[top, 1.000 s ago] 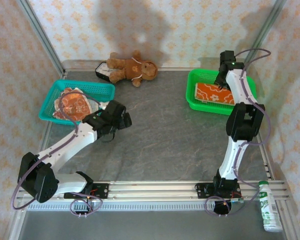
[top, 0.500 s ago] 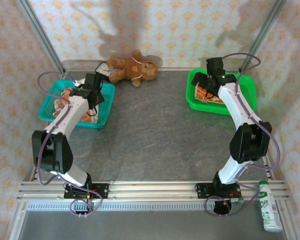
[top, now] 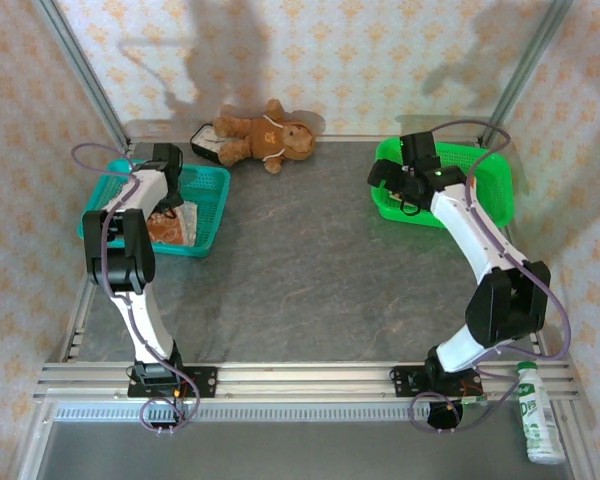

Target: Fold and stack the towels

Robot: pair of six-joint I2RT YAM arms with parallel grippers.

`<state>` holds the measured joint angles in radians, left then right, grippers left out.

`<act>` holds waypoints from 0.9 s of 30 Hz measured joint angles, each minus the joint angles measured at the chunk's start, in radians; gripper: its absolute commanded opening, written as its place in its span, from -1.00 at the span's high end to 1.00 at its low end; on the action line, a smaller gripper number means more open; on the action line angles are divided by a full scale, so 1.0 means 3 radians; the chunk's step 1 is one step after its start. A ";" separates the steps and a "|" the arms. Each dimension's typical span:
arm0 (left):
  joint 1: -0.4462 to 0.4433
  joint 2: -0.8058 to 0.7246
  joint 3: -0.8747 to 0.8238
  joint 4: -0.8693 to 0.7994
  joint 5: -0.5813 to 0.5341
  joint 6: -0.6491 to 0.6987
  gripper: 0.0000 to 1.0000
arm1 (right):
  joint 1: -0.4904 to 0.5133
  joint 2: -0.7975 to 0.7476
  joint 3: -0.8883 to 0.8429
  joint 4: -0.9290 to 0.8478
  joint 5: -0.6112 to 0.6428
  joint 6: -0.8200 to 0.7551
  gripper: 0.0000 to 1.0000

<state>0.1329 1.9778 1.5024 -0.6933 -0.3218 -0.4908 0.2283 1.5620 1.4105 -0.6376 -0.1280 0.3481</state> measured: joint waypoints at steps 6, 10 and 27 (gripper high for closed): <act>0.0024 0.0253 0.0057 -0.0020 0.0095 0.0107 0.75 | 0.0000 0.0000 -0.0003 0.0011 -0.0010 0.0000 -0.99; 0.0022 0.0184 0.0057 -0.0034 0.0122 0.0144 1.00 | 0.0000 0.0000 -0.0003 0.0015 -0.0043 0.0001 -0.99; -0.0220 -0.1439 0.0221 -0.0421 0.0107 -0.0031 1.00 | 0.0099 -0.0051 -0.0003 0.0186 -0.0201 0.0114 -0.99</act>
<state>0.0669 1.5459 1.5688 -0.8196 -0.2897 -0.4999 0.2581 1.5467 1.4097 -0.5819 -0.1883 0.3824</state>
